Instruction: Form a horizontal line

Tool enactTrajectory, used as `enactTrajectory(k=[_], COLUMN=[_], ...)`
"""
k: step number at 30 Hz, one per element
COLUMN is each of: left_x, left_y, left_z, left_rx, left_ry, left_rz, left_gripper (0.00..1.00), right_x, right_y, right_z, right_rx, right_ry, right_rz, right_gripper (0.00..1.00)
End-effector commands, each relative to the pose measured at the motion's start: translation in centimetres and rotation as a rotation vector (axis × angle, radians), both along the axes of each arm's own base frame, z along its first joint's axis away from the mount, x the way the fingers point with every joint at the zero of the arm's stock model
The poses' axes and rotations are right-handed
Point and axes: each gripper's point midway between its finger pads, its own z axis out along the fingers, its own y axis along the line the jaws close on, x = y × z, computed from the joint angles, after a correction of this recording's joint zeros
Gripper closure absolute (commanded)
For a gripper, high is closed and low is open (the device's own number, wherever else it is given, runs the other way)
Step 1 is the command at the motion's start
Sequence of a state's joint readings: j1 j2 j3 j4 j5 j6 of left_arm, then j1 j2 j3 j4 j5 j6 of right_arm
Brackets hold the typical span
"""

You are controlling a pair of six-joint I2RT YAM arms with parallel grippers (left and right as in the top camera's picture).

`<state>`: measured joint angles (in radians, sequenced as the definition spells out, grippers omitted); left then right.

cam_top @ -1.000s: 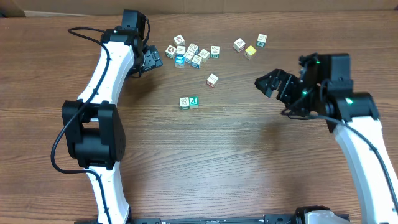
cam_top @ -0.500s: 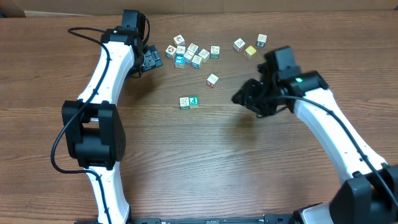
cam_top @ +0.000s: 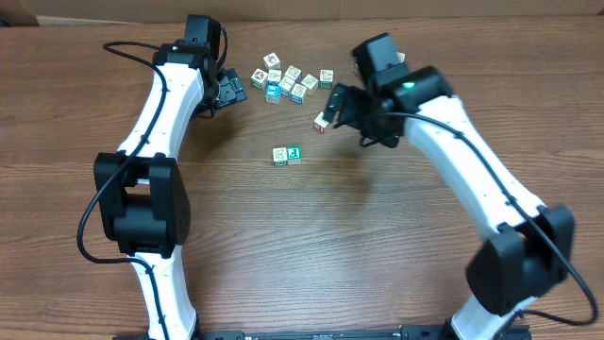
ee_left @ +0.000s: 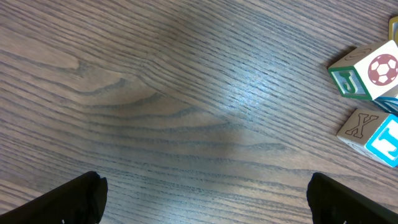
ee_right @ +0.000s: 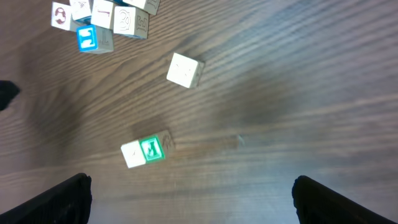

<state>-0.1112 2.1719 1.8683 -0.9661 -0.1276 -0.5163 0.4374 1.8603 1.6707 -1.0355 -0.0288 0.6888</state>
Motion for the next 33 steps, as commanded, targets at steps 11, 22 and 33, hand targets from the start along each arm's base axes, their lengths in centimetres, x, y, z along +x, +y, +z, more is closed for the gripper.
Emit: enactTrajectory(k=[11, 22, 33], left_x=[0.4, 0.4, 0.4], left_y=[0.1, 0.1, 0.1], left_z=[0.0, 0.0, 0.0], left_rx=[0.014, 0.014, 0.014], left_ry=[-0.003, -0.003, -0.003], left_rz=[-0.013, -0.013, -0.013], left_gripper=[0.0, 0.0, 0.0], right_x=[1.7, 3.7, 6.1], right_y=[2.1, 3.3, 3.4], right_z=[-6.7, -9.8, -12.4], right_rx=[-0.163, -0.146, -0.145], right_ry=[0.004, -0.024, -0.101], right_rz=[-0.017, -0.019, -0.097], right_gripper=[0.0, 0.0, 0.0])
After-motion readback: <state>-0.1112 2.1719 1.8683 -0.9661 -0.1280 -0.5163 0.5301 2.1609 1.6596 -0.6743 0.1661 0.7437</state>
